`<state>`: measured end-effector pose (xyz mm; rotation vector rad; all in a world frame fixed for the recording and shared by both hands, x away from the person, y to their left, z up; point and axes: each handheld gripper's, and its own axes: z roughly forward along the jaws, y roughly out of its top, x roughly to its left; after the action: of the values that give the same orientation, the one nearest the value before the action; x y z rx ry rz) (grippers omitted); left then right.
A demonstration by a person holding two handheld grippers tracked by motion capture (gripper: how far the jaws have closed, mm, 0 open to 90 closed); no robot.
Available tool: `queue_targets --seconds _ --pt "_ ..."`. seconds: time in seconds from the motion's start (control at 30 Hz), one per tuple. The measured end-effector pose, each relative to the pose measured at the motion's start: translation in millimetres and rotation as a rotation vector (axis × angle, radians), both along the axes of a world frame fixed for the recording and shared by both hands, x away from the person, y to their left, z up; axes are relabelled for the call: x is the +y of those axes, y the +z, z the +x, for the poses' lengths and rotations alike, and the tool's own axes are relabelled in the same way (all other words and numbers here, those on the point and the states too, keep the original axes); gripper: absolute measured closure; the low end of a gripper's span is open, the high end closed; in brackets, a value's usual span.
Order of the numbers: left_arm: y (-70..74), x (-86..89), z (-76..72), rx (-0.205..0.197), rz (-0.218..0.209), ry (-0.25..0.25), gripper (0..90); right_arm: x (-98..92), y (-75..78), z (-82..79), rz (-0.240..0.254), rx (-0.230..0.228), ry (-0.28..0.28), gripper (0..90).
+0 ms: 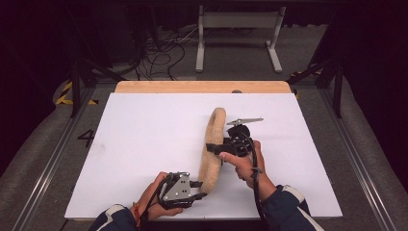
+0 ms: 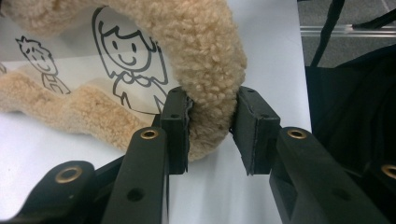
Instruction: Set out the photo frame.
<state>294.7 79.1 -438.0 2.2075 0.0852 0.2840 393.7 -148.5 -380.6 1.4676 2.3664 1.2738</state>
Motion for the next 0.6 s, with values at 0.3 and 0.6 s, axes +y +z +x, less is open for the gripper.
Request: queue_targets --seconds 0.3,0.6 --pt "1.2 8.2 1.8 0.012 -0.01 0.036 57.9 9.0 0.0 6.8 -0.049 0.051 0.011 36.1" --pt "4.1 97.4 15.5 0.069 -0.125 0.3 31.8 4.2 1.8 6.5 -0.04 0.068 0.032 43.7"
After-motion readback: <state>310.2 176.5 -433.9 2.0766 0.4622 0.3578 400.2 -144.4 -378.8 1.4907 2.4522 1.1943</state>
